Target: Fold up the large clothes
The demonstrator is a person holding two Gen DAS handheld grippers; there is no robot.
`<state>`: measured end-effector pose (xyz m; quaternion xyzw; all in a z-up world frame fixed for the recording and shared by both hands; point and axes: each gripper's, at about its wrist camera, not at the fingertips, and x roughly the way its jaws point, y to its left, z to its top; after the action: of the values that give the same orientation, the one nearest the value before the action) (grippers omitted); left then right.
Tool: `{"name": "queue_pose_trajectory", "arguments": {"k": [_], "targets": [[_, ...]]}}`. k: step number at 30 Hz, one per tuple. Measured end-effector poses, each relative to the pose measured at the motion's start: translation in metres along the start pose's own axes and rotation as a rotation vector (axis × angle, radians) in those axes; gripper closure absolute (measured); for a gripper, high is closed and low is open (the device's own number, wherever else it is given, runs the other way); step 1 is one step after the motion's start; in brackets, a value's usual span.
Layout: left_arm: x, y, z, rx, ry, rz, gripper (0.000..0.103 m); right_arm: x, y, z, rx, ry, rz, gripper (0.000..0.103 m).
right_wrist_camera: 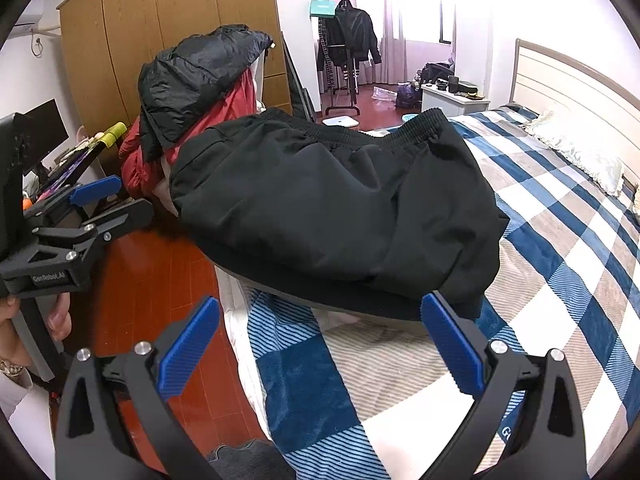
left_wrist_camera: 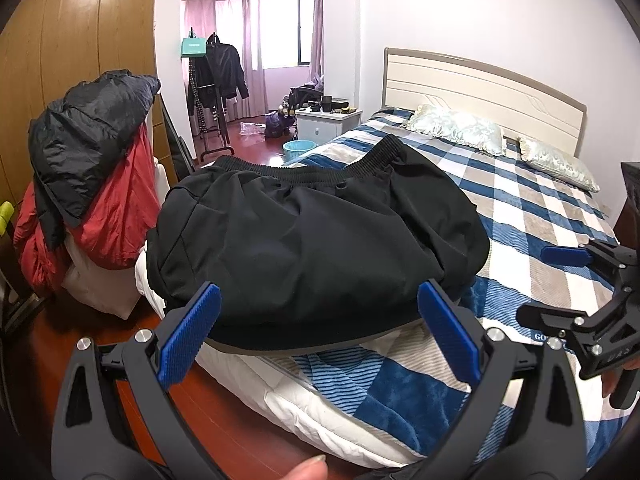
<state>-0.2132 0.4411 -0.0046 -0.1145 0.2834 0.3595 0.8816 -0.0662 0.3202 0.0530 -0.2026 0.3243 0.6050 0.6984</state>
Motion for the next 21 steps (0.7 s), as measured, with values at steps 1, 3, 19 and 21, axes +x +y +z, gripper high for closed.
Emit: {"name": "queue_pose_trajectory", "arguments": {"k": [1, 3, 19, 21], "targets": [[0.0003, 0.0003, -0.0001, -0.001, 0.001, -0.001, 0.006, 0.0000, 0.0000, 0.0001, 0.000, -0.001, -0.003, 0.004], [0.0004, 0.0005, -0.0003, -0.003, 0.002, -0.002, 0.006, 0.0002, -0.0003, 0.0002, 0.004, -0.003, -0.007, 0.004], [-0.0016, -0.0002, -0.0009, -0.007, 0.009, 0.001, 0.006, 0.0019, -0.0025, 0.0012, 0.017, -0.006, -0.007, 0.004], [-0.0024, -0.0002, -0.0010, -0.007, 0.009, 0.003, 0.006, 0.0022, -0.0027, 0.0013, 0.015, -0.006, -0.007, 0.004]]}}
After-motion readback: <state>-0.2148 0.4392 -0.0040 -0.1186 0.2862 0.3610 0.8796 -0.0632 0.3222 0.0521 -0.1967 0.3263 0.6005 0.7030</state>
